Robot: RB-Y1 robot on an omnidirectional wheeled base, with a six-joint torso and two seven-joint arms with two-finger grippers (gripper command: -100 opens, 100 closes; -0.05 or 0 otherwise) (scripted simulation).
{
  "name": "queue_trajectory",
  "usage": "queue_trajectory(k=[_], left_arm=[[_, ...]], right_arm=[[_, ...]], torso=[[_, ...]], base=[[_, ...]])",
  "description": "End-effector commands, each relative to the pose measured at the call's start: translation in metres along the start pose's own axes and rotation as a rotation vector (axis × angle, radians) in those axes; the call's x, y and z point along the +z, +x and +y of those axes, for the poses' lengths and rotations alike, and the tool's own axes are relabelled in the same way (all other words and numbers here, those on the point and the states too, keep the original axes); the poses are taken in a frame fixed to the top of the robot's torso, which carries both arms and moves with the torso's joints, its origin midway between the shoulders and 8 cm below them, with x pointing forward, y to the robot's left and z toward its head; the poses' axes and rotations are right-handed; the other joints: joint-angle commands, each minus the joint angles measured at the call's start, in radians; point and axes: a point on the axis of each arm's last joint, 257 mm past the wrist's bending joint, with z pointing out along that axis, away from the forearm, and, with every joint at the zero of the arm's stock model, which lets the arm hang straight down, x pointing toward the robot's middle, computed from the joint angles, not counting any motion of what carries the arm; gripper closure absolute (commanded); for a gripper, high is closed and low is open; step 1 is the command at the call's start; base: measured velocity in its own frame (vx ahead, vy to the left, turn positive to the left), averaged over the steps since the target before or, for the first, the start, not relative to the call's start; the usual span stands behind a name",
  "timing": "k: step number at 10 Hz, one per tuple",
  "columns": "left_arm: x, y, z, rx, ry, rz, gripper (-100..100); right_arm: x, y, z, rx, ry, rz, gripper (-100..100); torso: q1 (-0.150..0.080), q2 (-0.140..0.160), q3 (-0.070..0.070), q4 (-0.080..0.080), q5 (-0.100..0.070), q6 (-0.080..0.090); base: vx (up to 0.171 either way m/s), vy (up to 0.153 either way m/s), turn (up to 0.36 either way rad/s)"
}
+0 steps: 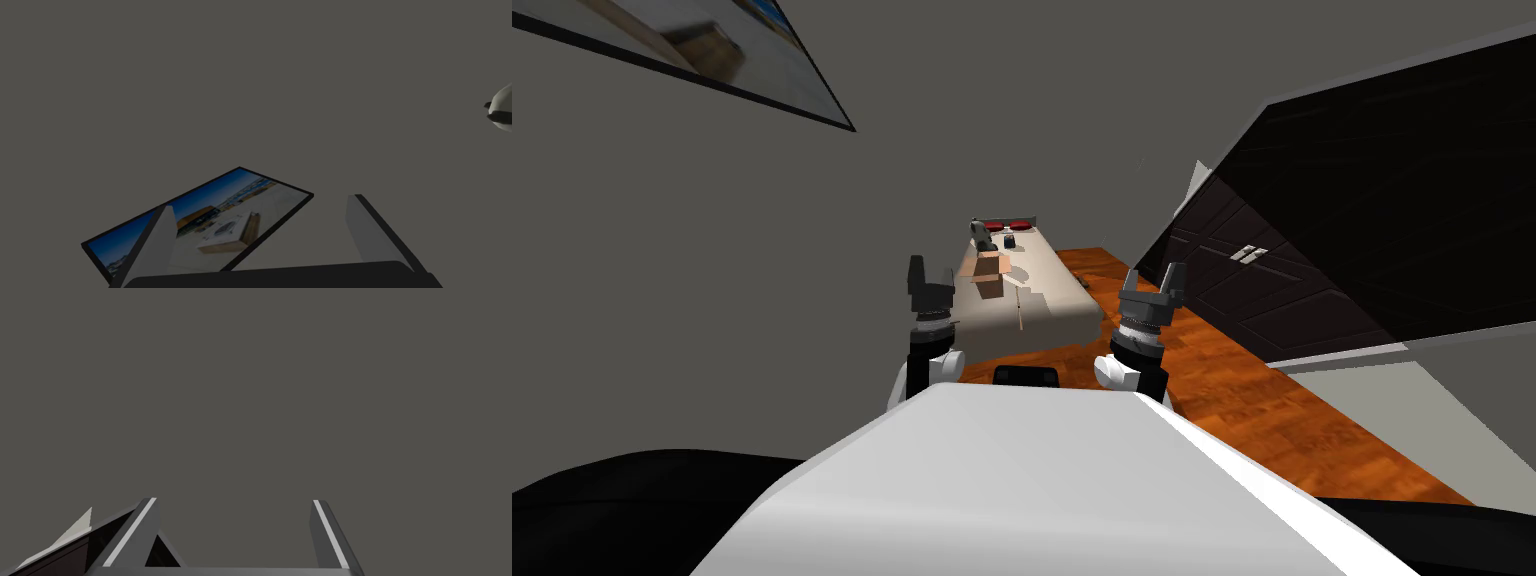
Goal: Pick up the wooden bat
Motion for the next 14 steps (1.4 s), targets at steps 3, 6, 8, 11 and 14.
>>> queue_trajectory(k=[3,6,8,11,14], left_arm=[[-0.004,0.014,0.018,0.038,-0.059,0.098,-100],[-0.010,0.023,0.046,0.066,-0.149,0.154,-100],[-0.013,0.025,0.057,0.075,-0.186,0.166,-100],[-0.023,0.032,0.091,0.096,-0.298,0.194,-100],[-0.034,0.037,0.118,0.110,-0.394,0.210,-100]], right_arm=[[0.000,0.000,0.000,0.000,0.000,0.000,0],[0.000,0.000,0.000,0.000,0.000,0.000,0],[0.000,0.000,0.000,0.000,0.000,0.000,0],[0.000,0.000,0.000,0.000,0.000,0.000,0],[0.000,0.000,0.000,0.000,0.000,0.000,0]], torso=[[0.000,-0.001,-0.001,0.000,0.000,0.000],[0.001,-0.003,-0.002,-0.001,0.000,0.000],[0.001,-0.004,-0.002,-0.001,0.000,0.000],[0.000,-0.003,-0.002,-0.001,0.000,0.000],[0.000,-0.004,-0.002,-0.001,0.000,0.000]], base=[[0.019,0.001,-0.051],[0.043,0.007,-0.086],[0.051,0.005,-0.080],[0.051,0.003,-0.127],[0.055,0.008,-0.095]])
